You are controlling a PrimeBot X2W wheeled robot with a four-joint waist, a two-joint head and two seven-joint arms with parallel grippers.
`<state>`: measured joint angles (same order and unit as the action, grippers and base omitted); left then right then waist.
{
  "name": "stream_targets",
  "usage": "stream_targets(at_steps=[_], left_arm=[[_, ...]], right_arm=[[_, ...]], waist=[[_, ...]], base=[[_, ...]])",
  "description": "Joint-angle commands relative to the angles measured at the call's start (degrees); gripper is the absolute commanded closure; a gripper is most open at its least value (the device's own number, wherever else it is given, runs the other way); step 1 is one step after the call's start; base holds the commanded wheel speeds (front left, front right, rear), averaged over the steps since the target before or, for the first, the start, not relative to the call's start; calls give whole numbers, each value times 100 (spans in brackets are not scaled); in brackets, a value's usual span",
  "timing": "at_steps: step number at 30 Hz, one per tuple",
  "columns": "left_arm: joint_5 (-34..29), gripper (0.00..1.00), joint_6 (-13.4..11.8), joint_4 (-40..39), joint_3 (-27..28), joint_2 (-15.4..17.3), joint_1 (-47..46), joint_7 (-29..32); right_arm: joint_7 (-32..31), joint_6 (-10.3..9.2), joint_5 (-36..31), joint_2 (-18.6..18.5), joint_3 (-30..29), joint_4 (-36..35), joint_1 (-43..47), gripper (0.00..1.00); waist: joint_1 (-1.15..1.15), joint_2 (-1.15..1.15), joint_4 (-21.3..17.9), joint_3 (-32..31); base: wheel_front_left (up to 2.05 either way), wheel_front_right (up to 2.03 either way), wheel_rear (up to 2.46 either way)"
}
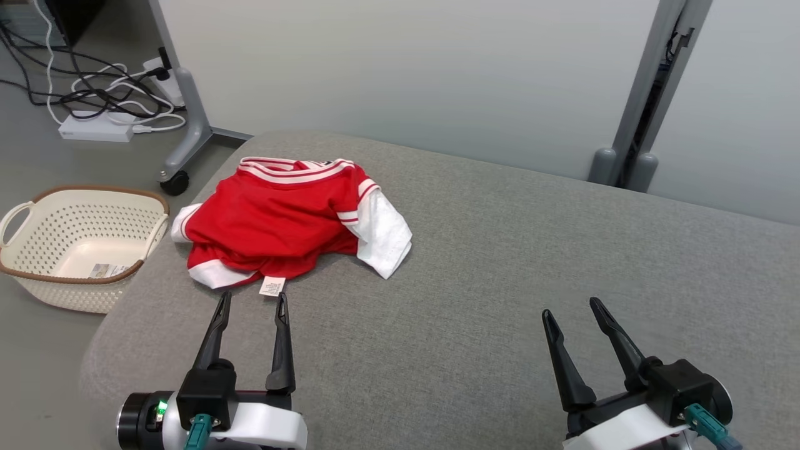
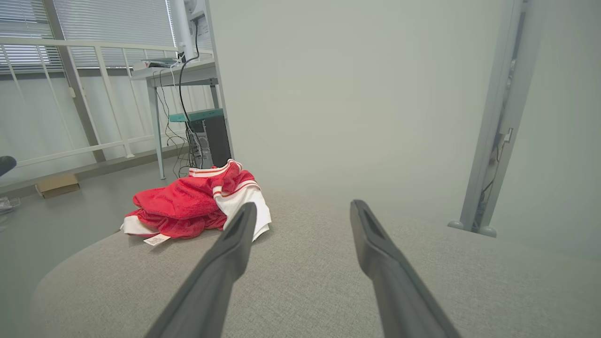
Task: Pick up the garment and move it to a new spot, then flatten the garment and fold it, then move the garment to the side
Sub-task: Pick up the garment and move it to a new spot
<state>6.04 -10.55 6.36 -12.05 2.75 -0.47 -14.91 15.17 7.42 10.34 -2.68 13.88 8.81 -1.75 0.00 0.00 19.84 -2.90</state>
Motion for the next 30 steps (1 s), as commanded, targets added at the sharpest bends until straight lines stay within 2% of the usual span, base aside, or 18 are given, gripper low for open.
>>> stream_targets(at_steps=[1,9,22,30], left_arm=[[4,0,26,-13,30,23,10,-25],[42,0,-11,-60,63,22,71,-25],[177,0,-55,-54,8,23,50,-26],[601,1,-36,-67,26,23,-442,-26]], right_arm=[[16,13,37,-38,17,-2,30,0],[15,13,15,-40,49,11,91,0],[16,13,-134,-39,44,21,151,0],[15,13,-351,-40,18,8,-101,0]], waist=[[0,0,118,-10],[0,0,363,-35],[0,0,400,23],[0,0,286,550]], base=[[0,0,0],[0,0,0],[0,0,0],[0,0,0]])
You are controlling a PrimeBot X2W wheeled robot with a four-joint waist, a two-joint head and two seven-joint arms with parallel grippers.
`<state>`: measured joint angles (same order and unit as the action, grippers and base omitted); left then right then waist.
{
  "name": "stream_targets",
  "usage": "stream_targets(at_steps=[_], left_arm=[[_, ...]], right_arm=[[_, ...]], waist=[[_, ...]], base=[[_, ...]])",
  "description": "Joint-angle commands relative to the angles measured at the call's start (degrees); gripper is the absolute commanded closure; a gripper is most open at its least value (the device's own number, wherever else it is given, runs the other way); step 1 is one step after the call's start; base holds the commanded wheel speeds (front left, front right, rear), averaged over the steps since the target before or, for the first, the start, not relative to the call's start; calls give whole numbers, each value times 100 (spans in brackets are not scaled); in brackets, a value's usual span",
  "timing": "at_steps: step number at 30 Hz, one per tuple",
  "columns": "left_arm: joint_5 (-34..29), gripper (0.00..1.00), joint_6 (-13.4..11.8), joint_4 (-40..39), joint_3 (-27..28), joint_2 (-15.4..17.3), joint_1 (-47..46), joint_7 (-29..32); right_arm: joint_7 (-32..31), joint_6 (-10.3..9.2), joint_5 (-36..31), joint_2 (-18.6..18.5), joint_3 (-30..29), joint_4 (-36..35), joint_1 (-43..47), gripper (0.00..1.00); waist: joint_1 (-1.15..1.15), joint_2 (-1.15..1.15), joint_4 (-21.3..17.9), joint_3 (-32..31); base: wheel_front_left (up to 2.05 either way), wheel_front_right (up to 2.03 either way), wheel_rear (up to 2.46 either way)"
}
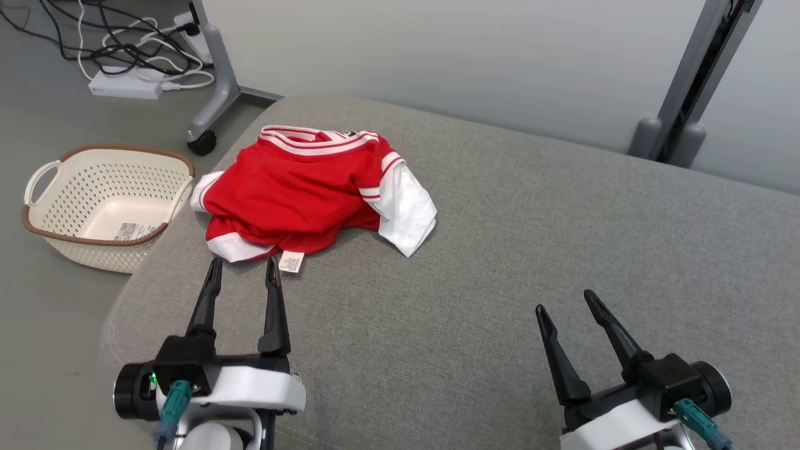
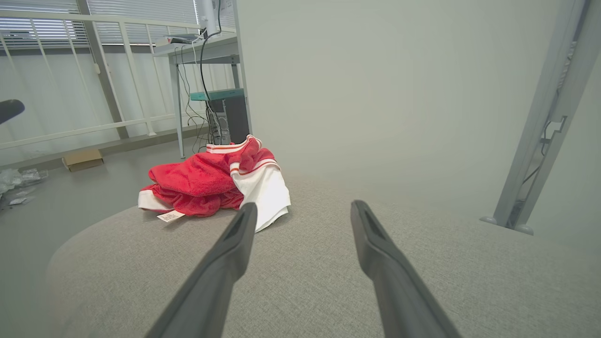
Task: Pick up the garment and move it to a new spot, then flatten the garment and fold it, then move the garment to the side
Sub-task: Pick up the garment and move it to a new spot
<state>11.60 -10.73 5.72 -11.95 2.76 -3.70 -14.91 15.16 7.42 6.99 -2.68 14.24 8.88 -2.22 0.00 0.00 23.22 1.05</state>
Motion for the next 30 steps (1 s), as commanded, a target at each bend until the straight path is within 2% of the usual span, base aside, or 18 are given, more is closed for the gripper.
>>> stream_targets(at_steps=[1,7,15,24,30], left_arm=[[116,1,-14,4,14,21,-210,-26],[365,0,126,349,218,21,-860,-26],[222,0,515,1196,752,23,-2061,-26],[623,0,911,3284,1260,205,-3645,26],[789,0,925,4545,1357,455,-4610,575]], right_arm=[[16,13,-60,-41,-19,-4,-102,0],[16,13,-214,-92,-49,-25,-343,0],[16,12,-205,-278,-11,-120,-699,0],[16,12,185,-461,286,-349,-1093,0],[16,10,779,-751,913,-481,-1305,0]], waist=[[0,0,-72,249],[0,0,-212,686],[0,0,-448,1324],[0,0,-746,1947],[0,0,-940,2190]], base=[[0,0,0],[0,0,0],[0,0,0],[0,0,0],[0,0,0]])
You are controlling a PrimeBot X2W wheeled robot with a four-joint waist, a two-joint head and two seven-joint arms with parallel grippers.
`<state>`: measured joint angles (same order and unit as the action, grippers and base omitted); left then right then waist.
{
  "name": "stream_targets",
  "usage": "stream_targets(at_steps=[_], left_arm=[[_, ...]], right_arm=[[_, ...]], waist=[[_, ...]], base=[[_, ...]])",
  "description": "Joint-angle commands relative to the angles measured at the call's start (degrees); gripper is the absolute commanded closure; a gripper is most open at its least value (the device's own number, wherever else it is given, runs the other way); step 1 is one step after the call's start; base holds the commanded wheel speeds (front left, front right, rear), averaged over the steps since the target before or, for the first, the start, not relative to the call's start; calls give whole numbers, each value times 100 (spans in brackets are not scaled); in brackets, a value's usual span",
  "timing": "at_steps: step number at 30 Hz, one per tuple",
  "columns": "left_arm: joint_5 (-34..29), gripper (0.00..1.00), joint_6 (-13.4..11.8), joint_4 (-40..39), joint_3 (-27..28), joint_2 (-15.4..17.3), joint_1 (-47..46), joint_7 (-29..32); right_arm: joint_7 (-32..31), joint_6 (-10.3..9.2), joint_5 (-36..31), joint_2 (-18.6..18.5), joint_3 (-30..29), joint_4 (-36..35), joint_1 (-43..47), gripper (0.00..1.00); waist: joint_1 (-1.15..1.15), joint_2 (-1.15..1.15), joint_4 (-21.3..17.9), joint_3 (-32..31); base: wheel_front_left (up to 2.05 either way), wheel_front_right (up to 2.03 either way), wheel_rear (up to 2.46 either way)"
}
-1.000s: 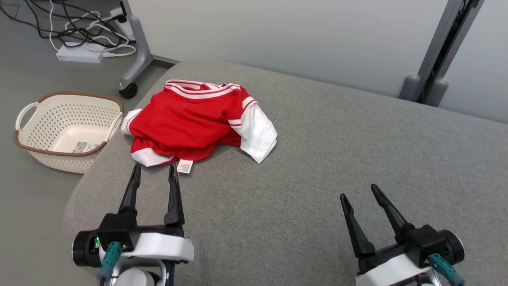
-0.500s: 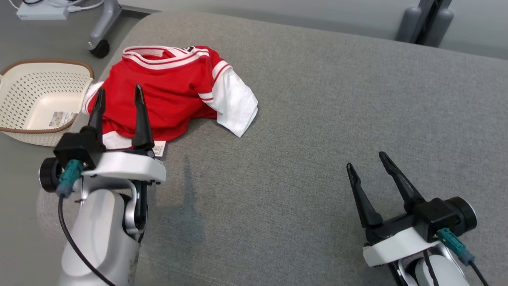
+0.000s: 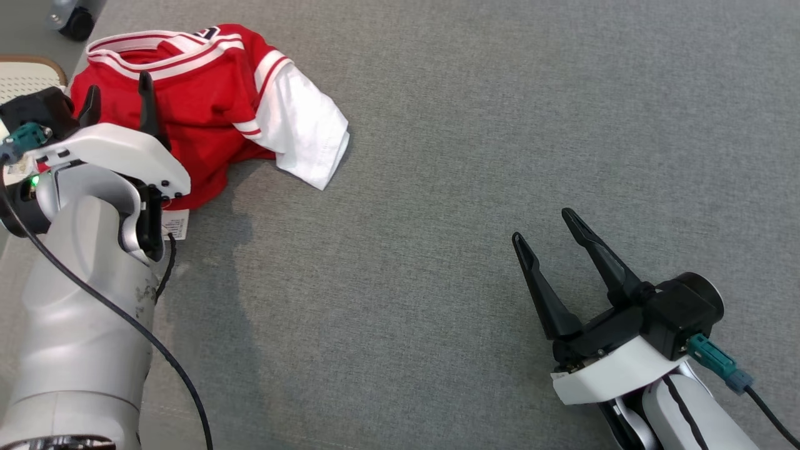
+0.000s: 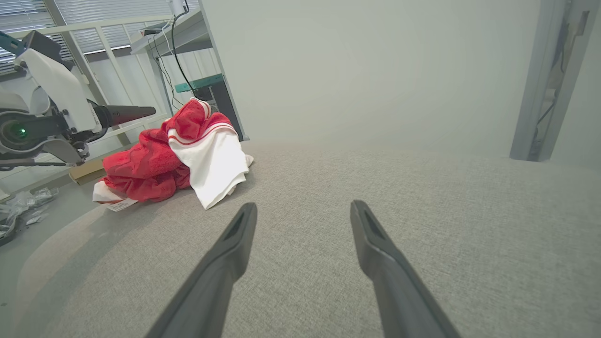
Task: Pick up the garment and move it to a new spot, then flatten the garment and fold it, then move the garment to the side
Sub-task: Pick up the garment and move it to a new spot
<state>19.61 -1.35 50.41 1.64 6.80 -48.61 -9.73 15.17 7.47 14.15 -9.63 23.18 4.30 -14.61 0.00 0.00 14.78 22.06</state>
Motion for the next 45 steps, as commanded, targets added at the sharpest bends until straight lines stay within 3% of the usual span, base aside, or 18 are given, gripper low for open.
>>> stream_targets(at_steps=[1,4,5,14,15,22,29,31,35,39,45], left_arm=[[-15,0,-27,256,-16,89,-234,163],[-110,0,-139,605,-85,192,-411,398],[-151,0,-224,1044,-152,264,-566,735],[-455,0,-271,1664,-546,409,-756,1198],[-475,100,-257,1690,-574,413,-750,1167],[-275,100,-196,1651,-455,370,-665,475],[13,100,35,1373,-221,391,-528,-382],[216,100,257,1111,-54,304,-474,-494],[252,100,467,188,142,314,-306,-545],[-70,100,430,-1039,244,280,110,-542],[-233,100,530,-2089,341,223,424,-542]], right_arm=[[15,5,139,-82,69,-31,-69,0],[15,5,241,-102,116,-45,-50,0],[15,5,335,-140,251,-36,-49,0],[15,5,418,-164,339,-65,-145,0],[15,5,417,-169,346,-67,-146,0],[15,5,426,-169,338,-31,-68,0],[15,5,450,-72,360,10,20,0],[15,5,458,-40,345,13,66,0],[15,5,505,13,329,46,103,0],[14,5,537,119,273,68,192,0],[15,5,694,267,243,71,252,0]], waist=[[0,0,-121,91],[0,0,-169,76],[0,0,-246,49],[0,0,-374,22],[0,0,-379,19],[0,0,-359,-63],[0,0,-360,-335],[0,0,-362,-423],[0,0,-385,-577],[0,0,-505,-774],[0,0,-764,-987]], base=[[0,0,0],[0,0,0],[0,0,0],[0,0,0],[0,0,0],[0,0,0],[0,0,0],[0,0,0],[0,0,0],[0,0,0],[0,0,0]])
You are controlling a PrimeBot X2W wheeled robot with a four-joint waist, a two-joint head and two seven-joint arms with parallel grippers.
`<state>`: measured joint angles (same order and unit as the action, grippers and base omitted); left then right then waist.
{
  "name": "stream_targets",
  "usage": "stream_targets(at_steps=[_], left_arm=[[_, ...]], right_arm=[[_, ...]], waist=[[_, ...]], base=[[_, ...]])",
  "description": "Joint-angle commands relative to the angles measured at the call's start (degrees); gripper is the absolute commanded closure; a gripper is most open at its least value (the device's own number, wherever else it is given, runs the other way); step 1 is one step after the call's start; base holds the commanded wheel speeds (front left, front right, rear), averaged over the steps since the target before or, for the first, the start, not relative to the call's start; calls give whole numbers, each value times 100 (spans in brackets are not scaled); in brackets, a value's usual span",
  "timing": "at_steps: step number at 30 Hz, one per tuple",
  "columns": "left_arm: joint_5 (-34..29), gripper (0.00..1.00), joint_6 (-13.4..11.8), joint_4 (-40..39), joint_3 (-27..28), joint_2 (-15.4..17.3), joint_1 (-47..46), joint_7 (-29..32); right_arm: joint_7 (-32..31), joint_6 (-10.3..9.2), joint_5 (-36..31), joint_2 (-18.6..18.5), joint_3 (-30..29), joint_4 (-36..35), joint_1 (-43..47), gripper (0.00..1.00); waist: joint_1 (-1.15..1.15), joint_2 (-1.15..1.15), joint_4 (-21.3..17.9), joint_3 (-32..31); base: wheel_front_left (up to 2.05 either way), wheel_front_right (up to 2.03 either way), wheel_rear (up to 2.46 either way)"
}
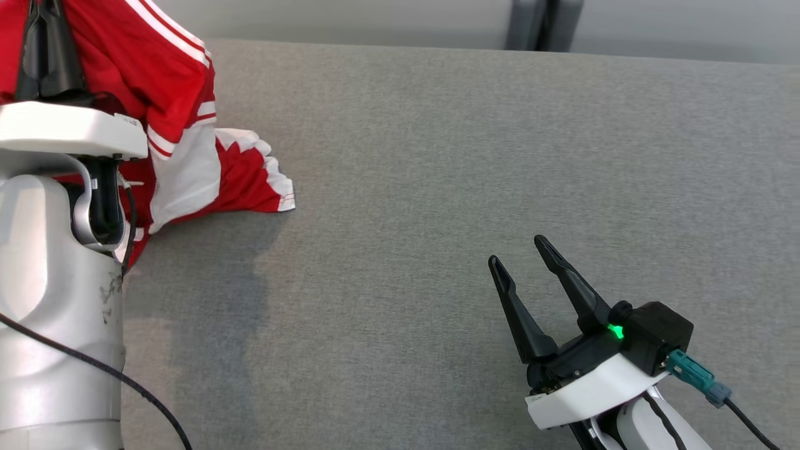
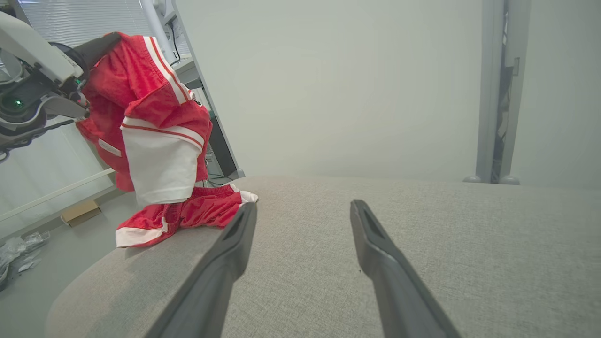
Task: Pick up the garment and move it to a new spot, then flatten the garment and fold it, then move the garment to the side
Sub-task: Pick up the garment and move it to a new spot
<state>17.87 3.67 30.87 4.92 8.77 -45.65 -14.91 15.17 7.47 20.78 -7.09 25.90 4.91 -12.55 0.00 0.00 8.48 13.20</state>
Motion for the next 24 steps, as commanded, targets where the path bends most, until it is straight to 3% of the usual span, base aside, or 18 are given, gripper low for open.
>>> stream_targets(at_steps=[1,11,24], left_arm=[[-92,100,45,-257,1,26,165,-25],[-289,100,159,-950,-369,3,337,63],[-314,100,275,-1299,-1240,-303,496,503]], right_arm=[[14,5,41,35,-32,12,66,0],[15,5,96,217,-159,-10,227,0],[14,5,153,370,-229,-46,207,0]], waist=[[0,0,-195,-137],[0,0,-832,-404],[0,0,-2022,-492]], base=[[0,0,0],[0,0,0],[0,0,0]])
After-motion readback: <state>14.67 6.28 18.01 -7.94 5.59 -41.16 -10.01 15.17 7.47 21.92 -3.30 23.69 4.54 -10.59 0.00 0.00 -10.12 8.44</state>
